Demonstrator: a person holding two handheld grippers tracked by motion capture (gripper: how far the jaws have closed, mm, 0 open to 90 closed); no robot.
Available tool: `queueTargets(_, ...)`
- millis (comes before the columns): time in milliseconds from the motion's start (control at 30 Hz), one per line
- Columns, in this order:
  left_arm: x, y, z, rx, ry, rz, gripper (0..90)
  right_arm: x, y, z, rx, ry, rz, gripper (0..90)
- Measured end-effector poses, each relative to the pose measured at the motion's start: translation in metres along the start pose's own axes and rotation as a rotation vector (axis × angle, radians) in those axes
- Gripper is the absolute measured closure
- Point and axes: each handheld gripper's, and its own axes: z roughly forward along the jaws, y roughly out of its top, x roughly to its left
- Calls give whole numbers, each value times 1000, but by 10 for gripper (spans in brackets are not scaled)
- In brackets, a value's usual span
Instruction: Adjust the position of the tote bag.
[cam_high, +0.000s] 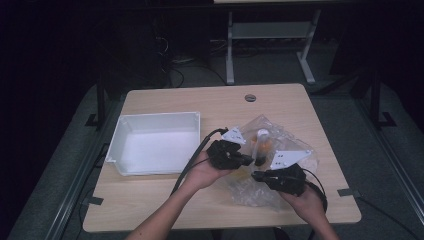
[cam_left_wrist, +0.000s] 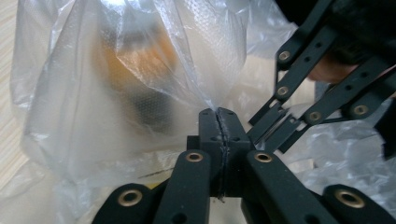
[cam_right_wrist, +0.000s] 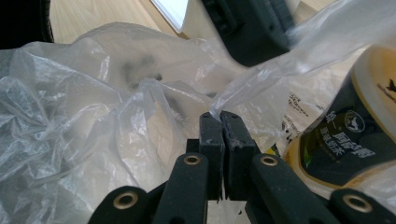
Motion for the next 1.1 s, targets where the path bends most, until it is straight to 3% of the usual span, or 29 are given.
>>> queueTargets(33, 1, 0, -1, -3, -15, -8, 720, 0, 0, 1, 1, -1, -2, 876)
queueTargets(133, 2, 1, -2, -18, -6, -32, 616, 2, 1, 4, 1, 6, -5, 880)
queueTargets(233, 1, 2, -1, -15, 18, -32, 611, 4, 2, 5, 4, 13, -7, 881)
queueTargets(300, 1, 4, 1, -4, 40, -26, 644, 5, 2, 6, 1, 18, -10, 881)
queueTargets(467, -2, 3, 6, 13, 52, 1, 894, 6, 3, 7, -5, 23, -22, 865)
queueTargets(533, -3, 3, 6, 18, 58, 9, 896, 6, 3, 6, -7, 22, -18, 847)
queueTargets(567, -2, 2, 6, 19, 67, 15, 898, 5, 3, 4, -11, 19, -9, 769)
queueTargets(600, -2, 2, 5, 21, 67, 18, 898, 5, 3, 4, -11, 19, -9, 769)
queueTargets(800, 3, 0, -4, 30, 109, 23, 898, -1, 0, -21, -66, 12, 22, 650)
queueTargets(1100, 6, -3, -8, 46, 115, 19, 898, -13, -1, -55, -113, -22, 48, 576)
